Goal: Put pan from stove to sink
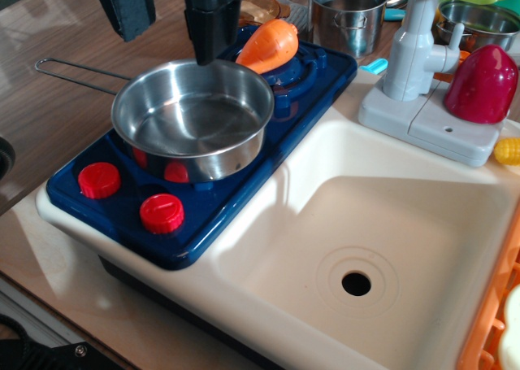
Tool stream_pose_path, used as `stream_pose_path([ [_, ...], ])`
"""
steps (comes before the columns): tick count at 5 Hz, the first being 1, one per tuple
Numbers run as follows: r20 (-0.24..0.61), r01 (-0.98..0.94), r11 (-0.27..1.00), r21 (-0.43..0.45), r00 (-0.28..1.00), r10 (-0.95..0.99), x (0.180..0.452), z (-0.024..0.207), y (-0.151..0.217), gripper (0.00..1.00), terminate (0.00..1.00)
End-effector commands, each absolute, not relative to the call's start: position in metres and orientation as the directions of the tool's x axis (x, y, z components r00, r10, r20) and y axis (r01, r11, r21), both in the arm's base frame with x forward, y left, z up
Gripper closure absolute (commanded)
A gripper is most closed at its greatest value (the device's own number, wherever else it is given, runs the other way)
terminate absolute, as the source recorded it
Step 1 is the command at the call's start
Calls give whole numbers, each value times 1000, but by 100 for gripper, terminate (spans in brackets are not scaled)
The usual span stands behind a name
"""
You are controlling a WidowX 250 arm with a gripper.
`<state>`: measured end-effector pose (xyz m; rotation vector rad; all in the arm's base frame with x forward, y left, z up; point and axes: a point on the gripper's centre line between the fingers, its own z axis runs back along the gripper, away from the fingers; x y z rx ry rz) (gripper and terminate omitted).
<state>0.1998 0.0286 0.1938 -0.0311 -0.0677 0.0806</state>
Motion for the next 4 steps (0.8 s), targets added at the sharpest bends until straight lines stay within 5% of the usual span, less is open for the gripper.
stream_pose_path([
  [1,119,-187,982,-20,975,188,200,201,40,0,0],
  [4,133,-384,922,-47,912,387,186,189,58,0,0],
])
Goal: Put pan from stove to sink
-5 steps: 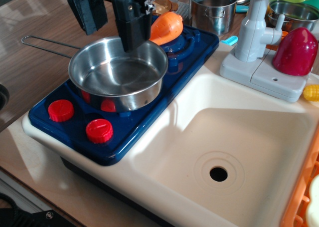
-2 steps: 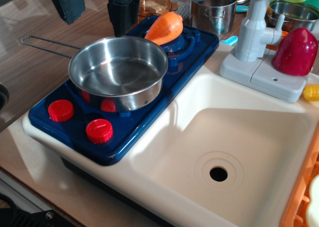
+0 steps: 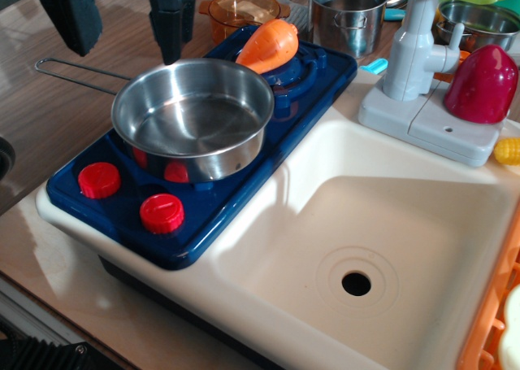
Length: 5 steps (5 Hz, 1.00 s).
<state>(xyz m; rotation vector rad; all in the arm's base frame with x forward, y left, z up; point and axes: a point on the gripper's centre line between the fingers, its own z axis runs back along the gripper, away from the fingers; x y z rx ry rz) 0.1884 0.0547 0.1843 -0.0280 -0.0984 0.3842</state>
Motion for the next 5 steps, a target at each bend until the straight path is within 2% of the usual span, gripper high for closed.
stream_pose_path([
  [1,150,-413,909,-63,896,418,179,178,57,0,0],
  [5,236,-460,876,-146,844,482,183,135,57,0,0],
])
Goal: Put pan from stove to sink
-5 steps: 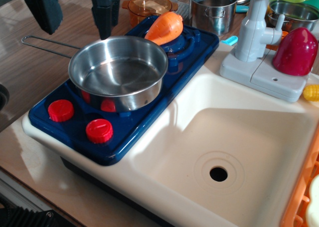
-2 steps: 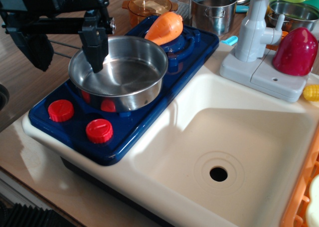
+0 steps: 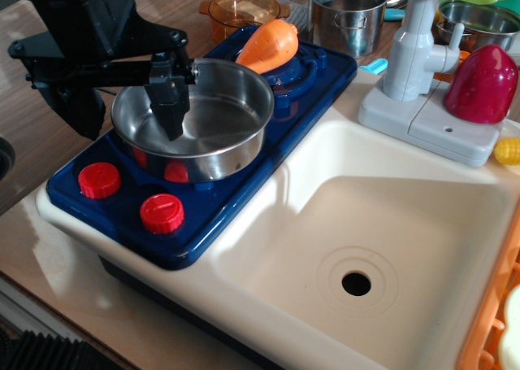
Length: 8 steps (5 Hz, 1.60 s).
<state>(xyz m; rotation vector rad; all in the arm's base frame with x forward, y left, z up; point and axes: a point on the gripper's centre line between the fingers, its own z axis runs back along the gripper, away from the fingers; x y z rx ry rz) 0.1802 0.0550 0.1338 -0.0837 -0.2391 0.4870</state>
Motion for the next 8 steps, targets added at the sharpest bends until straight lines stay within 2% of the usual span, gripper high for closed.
stream_pose_path([
  [1,241,-470,874,-122,840,485,183,135,54,100,0],
  [4,247,-474,873,-112,838,487,183,142,44,100,0],
  [6,295,-484,872,-72,825,482,182,170,4,100,0],
  [8,350,-510,860,-37,799,489,181,174,-24,100,0],
])
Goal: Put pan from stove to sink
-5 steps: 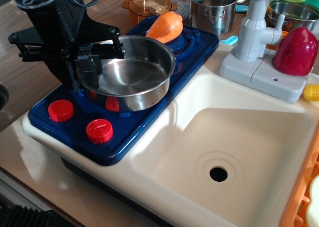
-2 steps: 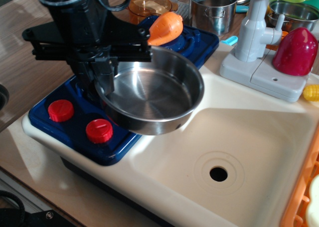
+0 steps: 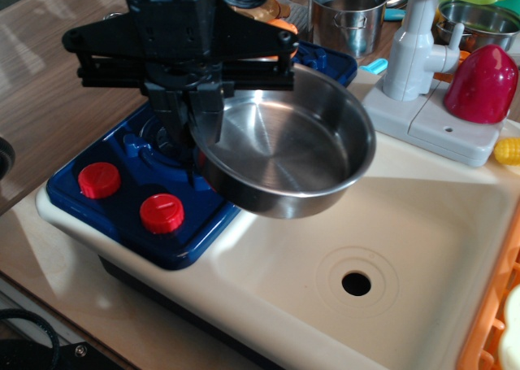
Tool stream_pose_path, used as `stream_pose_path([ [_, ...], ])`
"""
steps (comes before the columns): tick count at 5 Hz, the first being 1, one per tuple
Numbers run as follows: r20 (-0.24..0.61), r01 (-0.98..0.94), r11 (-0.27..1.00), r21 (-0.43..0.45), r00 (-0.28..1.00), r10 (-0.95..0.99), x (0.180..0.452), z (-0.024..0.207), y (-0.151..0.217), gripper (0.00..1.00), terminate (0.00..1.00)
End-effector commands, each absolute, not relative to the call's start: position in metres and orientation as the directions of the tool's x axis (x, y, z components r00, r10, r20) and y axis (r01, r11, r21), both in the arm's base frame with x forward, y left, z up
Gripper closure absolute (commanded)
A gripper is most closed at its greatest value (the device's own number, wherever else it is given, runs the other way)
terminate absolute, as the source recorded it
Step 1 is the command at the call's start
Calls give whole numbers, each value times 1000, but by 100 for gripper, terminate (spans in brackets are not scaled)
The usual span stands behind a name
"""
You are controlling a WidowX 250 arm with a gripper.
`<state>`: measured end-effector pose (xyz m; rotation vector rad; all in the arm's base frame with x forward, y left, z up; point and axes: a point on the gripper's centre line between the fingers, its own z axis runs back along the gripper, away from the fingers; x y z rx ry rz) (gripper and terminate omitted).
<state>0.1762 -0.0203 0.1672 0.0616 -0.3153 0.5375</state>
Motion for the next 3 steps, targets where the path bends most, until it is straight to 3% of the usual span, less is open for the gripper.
stream_pose_path([
  [1,376,-538,842,-37,774,510,181,170,-42,100,0],
  [2,416,-547,834,-76,743,525,180,162,-48,0,0],
  [3,450,-557,825,-96,715,535,180,160,-52,0,100],
])
